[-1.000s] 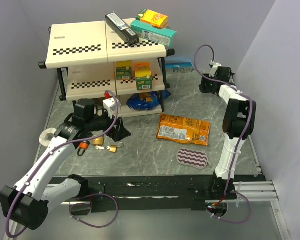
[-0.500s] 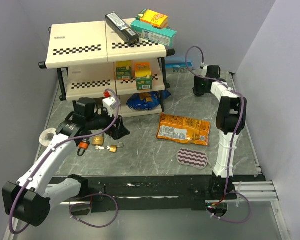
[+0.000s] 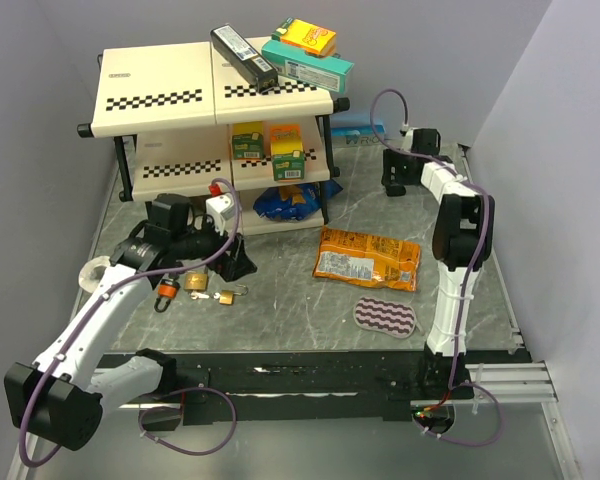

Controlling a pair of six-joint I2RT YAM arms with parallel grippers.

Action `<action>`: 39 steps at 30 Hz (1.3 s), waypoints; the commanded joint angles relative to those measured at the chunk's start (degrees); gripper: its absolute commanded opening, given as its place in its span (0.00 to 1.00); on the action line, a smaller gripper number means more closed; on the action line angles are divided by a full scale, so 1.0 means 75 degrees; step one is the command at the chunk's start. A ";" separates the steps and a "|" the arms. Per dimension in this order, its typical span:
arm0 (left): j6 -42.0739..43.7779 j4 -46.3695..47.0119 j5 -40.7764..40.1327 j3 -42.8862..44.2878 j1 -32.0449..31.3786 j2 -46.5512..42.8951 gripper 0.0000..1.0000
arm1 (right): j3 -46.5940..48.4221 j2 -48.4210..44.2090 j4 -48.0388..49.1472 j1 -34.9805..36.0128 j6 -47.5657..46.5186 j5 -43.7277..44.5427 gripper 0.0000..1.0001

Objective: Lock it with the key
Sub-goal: Place the lock at the center of the board, then pick up the lock from the center of the board.

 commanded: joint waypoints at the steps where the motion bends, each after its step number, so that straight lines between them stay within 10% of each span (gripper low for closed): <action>1: 0.0326 -0.0340 0.0351 0.0464 0.0137 -0.0091 0.96 | -0.0475 -0.1493 0.0263 -0.0032 0.0186 -0.0420 0.88; 21: 0.5984 -0.4009 -0.0887 0.0162 0.0372 0.0061 0.98 | -0.5537 -0.8618 -0.1142 -0.0114 -0.1184 -0.4030 0.96; 39: 0.7007 -0.2006 -0.2753 -0.0425 -0.0366 0.2639 0.90 | -0.5797 -0.9383 -0.2093 -0.0138 -0.1021 -0.3339 0.98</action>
